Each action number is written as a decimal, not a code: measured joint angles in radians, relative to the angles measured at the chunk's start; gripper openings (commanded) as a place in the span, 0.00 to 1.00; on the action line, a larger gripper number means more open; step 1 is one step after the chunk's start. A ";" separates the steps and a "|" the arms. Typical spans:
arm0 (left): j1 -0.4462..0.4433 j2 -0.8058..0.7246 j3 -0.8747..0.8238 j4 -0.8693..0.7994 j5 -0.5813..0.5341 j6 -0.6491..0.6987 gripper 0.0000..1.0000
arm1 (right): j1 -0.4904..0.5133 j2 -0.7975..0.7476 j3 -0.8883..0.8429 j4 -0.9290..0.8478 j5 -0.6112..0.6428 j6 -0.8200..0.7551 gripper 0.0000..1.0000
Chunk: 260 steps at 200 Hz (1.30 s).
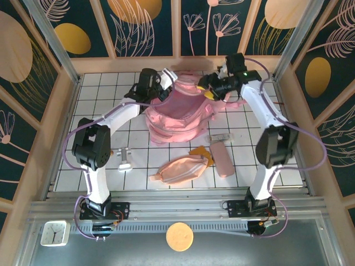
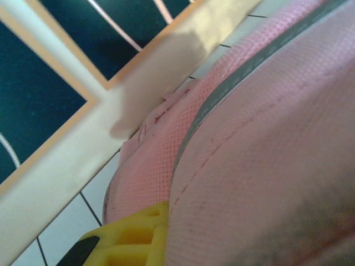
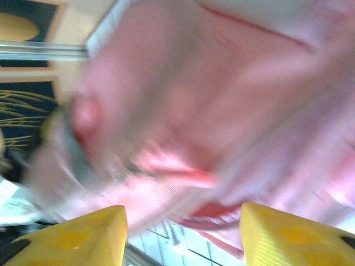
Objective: Pack the student bag
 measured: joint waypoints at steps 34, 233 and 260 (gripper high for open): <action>-0.033 0.004 0.104 -0.151 -0.168 -0.150 0.00 | 0.013 -0.254 -0.295 0.047 0.109 0.067 0.68; 0.048 0.111 0.500 -0.661 -0.151 -0.457 0.00 | 0.062 0.215 -0.238 0.302 0.406 -0.220 0.29; 0.076 0.105 0.458 -0.636 -0.088 -0.457 0.00 | 0.062 0.206 -0.238 0.357 0.343 -0.251 0.57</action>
